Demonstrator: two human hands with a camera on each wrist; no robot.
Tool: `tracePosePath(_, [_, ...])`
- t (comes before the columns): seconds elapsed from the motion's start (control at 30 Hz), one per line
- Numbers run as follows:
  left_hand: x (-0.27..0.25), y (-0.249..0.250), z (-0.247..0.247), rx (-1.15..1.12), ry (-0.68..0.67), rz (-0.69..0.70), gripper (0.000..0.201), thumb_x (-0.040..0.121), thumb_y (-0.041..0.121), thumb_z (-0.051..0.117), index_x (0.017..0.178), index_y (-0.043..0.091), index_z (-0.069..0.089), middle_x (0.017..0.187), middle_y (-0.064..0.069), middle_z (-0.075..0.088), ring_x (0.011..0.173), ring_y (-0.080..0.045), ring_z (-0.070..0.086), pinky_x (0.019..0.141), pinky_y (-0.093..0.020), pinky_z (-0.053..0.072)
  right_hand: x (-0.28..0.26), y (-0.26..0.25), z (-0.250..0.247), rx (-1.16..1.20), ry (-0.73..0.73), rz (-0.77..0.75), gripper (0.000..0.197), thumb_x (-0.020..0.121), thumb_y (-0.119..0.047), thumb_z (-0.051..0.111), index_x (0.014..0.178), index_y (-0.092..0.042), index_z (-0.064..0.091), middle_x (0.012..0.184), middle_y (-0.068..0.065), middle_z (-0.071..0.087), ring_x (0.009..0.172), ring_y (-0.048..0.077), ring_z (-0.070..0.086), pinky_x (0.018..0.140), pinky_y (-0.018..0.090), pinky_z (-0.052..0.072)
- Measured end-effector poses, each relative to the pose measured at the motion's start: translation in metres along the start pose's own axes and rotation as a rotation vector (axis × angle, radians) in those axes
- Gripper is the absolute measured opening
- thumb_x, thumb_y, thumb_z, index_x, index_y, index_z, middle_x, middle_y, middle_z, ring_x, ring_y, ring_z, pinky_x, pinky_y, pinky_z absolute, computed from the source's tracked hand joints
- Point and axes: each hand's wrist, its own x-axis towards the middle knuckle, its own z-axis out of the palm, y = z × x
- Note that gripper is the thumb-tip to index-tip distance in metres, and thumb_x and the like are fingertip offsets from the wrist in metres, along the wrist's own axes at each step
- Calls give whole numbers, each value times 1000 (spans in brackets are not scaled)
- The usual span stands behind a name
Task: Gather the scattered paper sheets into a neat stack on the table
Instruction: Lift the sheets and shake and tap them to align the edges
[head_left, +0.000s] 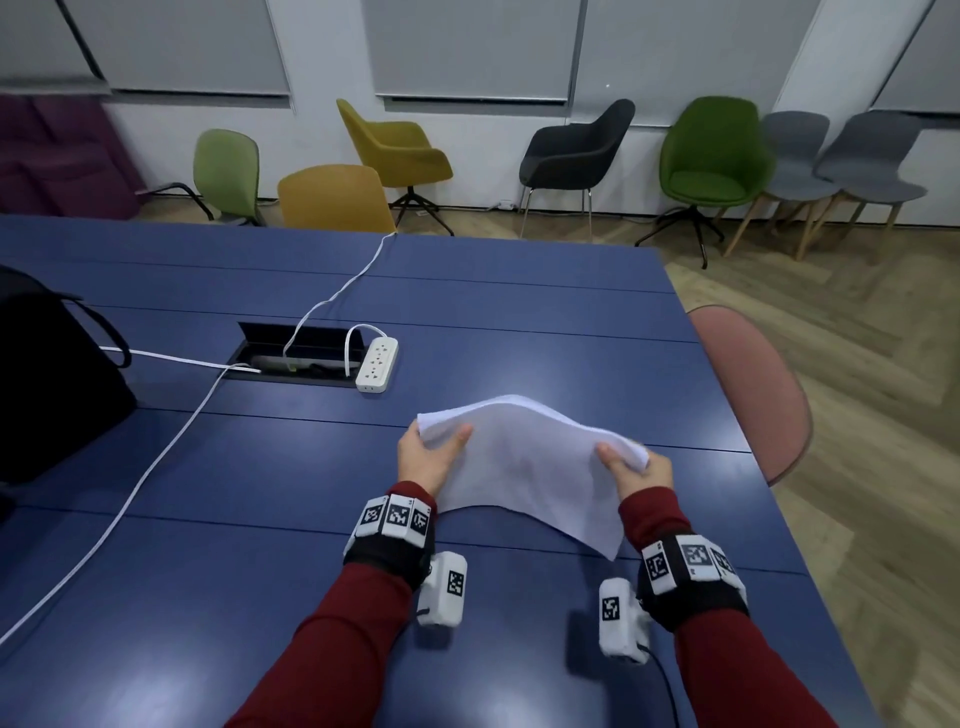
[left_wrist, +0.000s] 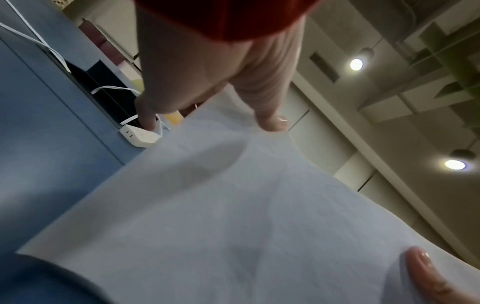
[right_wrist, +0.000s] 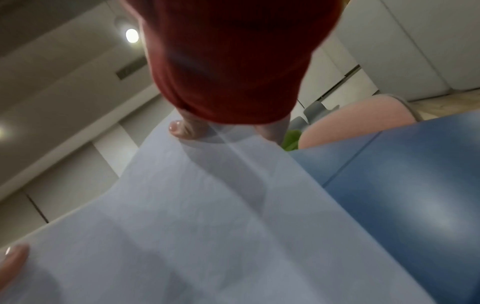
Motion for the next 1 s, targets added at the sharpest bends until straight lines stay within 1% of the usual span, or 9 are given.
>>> tracePosePath(0.1, [2, 23, 0, -131, 89, 100, 35, 82, 37, 67, 106, 12, 59, 113, -13, 66, 105, -23, 63, 97, -36, 48, 8, -24, -1, 61, 7, -108, 23, 78, -3, 70, 70, -25, 64, 53, -14, 66, 50, -12, 58, 63, 11, 50])
tracePosePath(0.2, [2, 34, -3, -208, 107, 196, 32, 81, 38, 68, 99, 11, 63, 99, -4, 69, 97, -19, 64, 93, -34, 50, 10, -38, -2, 132, -13, -179, 18, 78, -3, 70, 74, -19, 64, 53, -21, 67, 52, -9, 59, 58, 4, 47])
tracePosePath(0.33, [-2, 11, -3, -76, 117, 174, 30, 70, 40, 77, 79, 20, 58, 81, 2, 63, 79, -15, 59, 72, -21, 48, 3, -13, 0, 5, -99, -84, 16, 76, -8, 73, 71, -19, 63, 63, -6, 58, 59, 4, 52, 56, 7, 43])
tracePosePath(0.4, [-3, -6, -10, -24, 115, 158, 27, 72, 28, 79, 84, 13, 60, 81, 0, 62, 81, -18, 58, 67, -14, 47, 0, -4, -2, -70, -112, -50, 19, 76, -6, 73, 69, -21, 62, 66, -4, 56, 54, -4, 53, 56, 5, 43])
tracePosePath(0.5, [-1, -13, -20, 23, 47, 126, 16, 76, 18, 76, 84, 13, 63, 84, -3, 66, 84, -20, 61, 80, -22, 51, 6, -5, -10, -175, -104, -74, 19, 74, -11, 74, 64, -24, 64, 66, -4, 62, 60, -4, 58, 66, 15, 45])
tracePosePath(0.57, [-3, -8, -21, 32, 24, 113, 14, 78, 14, 74, 77, 20, 62, 82, -3, 66, 81, -19, 61, 81, -31, 50, 12, -9, -14, -363, -113, -78, 10, 71, -29, 75, 64, -27, 68, 70, -4, 68, 78, 15, 64, 78, 22, 49])
tracePosePath(0.73, [-11, 24, -8, 55, -149, 292, 17, 77, 12, 73, 72, 23, 61, 73, 4, 64, 63, 3, 60, 68, -15, 49, 10, -41, -7, -1077, -215, -204, 29, 82, -49, 58, 97, -29, 71, 99, 2, 74, 110, 25, 59, 109, 39, 26])
tracePosePath(0.87, [-19, 52, 7, 231, -324, 409, 13, 69, 31, 74, 70, 25, 63, 69, 5, 66, 69, -13, 59, 74, -33, 51, 5, -53, 13, -860, -313, -342, 18, 83, -42, 59, 84, -26, 69, 69, 7, 66, 80, 35, 60, 80, 37, 49])
tracePosePath(1.0, [-7, 68, -9, 424, -333, 423, 28, 66, 38, 69, 90, 22, 67, 89, -1, 75, 88, -21, 69, 87, -43, 54, 14, -55, 3, -441, -200, -311, 23, 76, -48, 57, 70, -27, 64, 59, 7, 59, 63, 20, 55, 68, 35, 49])
